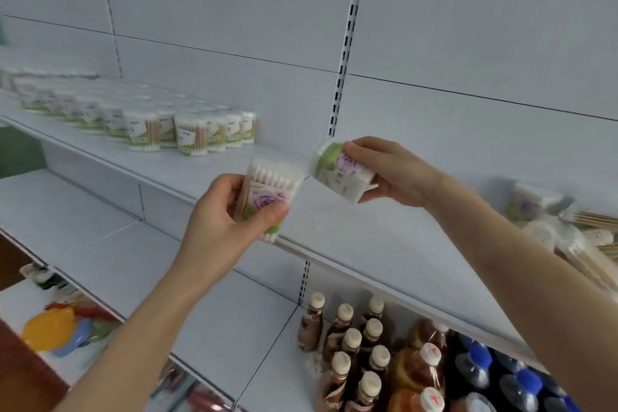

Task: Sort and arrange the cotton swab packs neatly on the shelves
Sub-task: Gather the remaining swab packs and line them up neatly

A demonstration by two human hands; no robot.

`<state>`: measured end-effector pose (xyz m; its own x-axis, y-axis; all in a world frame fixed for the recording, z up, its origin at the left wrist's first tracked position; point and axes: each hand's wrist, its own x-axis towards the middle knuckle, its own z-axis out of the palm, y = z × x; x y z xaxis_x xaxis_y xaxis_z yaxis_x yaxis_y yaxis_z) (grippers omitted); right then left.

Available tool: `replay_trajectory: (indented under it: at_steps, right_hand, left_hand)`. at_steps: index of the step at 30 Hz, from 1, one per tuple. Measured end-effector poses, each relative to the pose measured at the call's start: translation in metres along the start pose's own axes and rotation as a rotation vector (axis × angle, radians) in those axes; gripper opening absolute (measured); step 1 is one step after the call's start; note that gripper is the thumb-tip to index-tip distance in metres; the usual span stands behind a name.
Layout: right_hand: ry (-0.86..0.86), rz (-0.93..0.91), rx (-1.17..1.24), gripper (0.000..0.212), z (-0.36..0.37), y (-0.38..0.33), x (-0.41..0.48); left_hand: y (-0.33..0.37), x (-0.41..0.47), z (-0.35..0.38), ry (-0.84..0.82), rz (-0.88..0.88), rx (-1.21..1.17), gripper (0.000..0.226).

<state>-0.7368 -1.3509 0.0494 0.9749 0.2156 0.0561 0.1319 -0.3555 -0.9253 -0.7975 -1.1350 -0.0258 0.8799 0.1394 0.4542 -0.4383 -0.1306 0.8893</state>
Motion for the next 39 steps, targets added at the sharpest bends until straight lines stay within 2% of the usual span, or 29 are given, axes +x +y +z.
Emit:
replay_trajectory:
  at_steps: [4, 8, 12, 15, 18, 20, 23, 25, 28, 32, 35, 39]
  right_hand:
    - [0.024, -0.025, -0.021, 0.027, 0.054, -0.017, 0.028]
    - [0.084, -0.052, -0.125, 0.025, 0.106, -0.038, 0.067]
    - [0.156, -0.142, -0.529, 0.025, 0.151, -0.064, 0.116]
    - [0.148, -0.04, -0.945, 0.04, 0.184, -0.076, 0.152]
    - [0.159, 0.071, -1.133, 0.052, 0.205, -0.078, 0.176]
    - [0.191, 0.092, -1.087, 0.057, 0.212, -0.08, 0.181]
    - [0.279, 0.007, -0.799, 0.052, 0.204, -0.082, 0.17]
    - [0.273, -0.046, -0.64, 0.046, 0.193, -0.077, 0.158]
    - [0.181, -0.079, -0.645, 0.033, 0.186, -0.064, 0.147]
    - [0.259, -0.134, -0.644, 0.02, 0.192, -0.052, 0.154]
    - [0.285, -0.196, -0.634, 0.017, 0.192, -0.05, 0.157]
    - [0.17, -0.262, -0.547, 0.02, 0.198, -0.056, 0.161]
  left_hand:
    - [-0.014, -0.002, -0.046, 0.061, -0.031, -0.019, 0.043]
    - [-0.033, 0.007, -0.098, 0.091, -0.072, -0.035, 0.046]
    - [-0.055, 0.033, -0.157, 0.099, -0.09, -0.017, 0.051]
    - [-0.07, 0.054, -0.192, 0.075, -0.092, -0.036, 0.04]
    - [-0.079, 0.07, -0.212, 0.034, -0.092, -0.057, 0.041]
    - [-0.083, 0.078, -0.219, 0.007, -0.095, -0.085, 0.039]
    - [-0.089, 0.086, -0.222, -0.026, -0.104, -0.126, 0.038]
    - [-0.094, 0.091, -0.222, -0.04, -0.109, -0.143, 0.038]
    - [-0.099, 0.095, -0.218, -0.042, -0.114, -0.175, 0.037]
    - [-0.107, 0.099, -0.214, -0.066, -0.118, -0.19, 0.036]
    - [-0.113, 0.104, -0.217, -0.063, -0.109, -0.193, 0.041]
    - [-0.118, 0.115, -0.226, -0.042, -0.111, -0.218, 0.037]
